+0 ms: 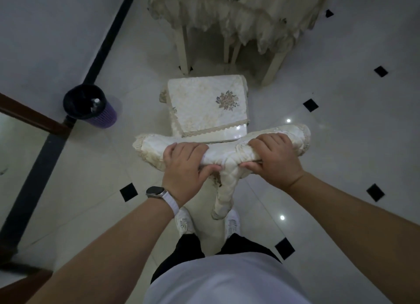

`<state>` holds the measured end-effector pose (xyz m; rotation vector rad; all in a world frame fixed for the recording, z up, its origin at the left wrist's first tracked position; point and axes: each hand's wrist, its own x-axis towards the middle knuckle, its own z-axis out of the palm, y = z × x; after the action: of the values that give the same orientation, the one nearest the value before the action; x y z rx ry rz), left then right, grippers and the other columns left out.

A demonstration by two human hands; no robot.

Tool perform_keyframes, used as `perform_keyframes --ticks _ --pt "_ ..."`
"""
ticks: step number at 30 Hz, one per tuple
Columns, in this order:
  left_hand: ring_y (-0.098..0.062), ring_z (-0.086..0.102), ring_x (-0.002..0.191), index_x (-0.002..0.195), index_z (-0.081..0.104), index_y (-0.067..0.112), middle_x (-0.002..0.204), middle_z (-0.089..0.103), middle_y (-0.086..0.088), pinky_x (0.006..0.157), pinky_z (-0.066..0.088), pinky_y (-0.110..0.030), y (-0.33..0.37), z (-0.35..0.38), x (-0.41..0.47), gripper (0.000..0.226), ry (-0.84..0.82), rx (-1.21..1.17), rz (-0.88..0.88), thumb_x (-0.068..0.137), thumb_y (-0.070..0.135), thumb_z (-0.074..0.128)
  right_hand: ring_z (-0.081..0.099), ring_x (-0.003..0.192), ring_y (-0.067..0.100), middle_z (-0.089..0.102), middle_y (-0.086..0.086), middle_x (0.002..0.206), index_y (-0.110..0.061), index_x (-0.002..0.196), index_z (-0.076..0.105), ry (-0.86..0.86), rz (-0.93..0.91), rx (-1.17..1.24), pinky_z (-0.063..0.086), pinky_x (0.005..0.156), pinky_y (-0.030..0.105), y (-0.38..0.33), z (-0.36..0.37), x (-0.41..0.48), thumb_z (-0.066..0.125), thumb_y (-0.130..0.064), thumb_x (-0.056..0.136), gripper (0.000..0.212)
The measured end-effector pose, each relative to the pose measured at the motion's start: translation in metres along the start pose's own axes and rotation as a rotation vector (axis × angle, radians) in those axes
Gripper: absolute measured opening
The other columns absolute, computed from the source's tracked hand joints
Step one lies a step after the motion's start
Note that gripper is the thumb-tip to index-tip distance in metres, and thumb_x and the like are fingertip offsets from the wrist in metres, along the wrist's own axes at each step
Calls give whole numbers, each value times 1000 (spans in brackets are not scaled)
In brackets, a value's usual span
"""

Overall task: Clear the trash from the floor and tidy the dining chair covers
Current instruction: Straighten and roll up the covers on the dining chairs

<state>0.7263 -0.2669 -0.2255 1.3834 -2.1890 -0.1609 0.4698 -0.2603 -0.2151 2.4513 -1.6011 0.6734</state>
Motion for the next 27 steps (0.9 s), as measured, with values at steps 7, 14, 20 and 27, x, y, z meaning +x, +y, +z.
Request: perform_keyframes --ticks 7,14,20,27 --pt "-20 54 99 103 67 17 99 67 0 98 29 -40 -45 -16 28 62 -16 -18 55 91 70 37 61 76 32 64 10 84 -7 92 66 -40 28 -61 48 74 41 -22 11 39 29 -70 94 73" --pt "-19 55 98 100 68 17 97 66 2 94 27 -38 -85 -34 65 65 -33 -76 89 91 72 33 60 77 30 64 8 84 -7 91 66 -2 91 -66 47 74 41 -39 24 80 29 -70 94 73" --pt "-20 56 95 99 67 19 95 65 3 92 27 -36 -111 -39 103 63 -63 -90 105 89 72 36 58 71 28 61 6 79 -8 89 65 15 114 -91 47 71 39 -33 38 114 29 -72 93 73" --pt "-15 51 97 99 68 17 94 65 2 92 27 -36 -123 -24 158 64 -52 -92 130 89 72 37 55 70 26 59 4 78 -11 87 64 54 126 -109 45 68 39 4 52 151 31 -73 92 70"
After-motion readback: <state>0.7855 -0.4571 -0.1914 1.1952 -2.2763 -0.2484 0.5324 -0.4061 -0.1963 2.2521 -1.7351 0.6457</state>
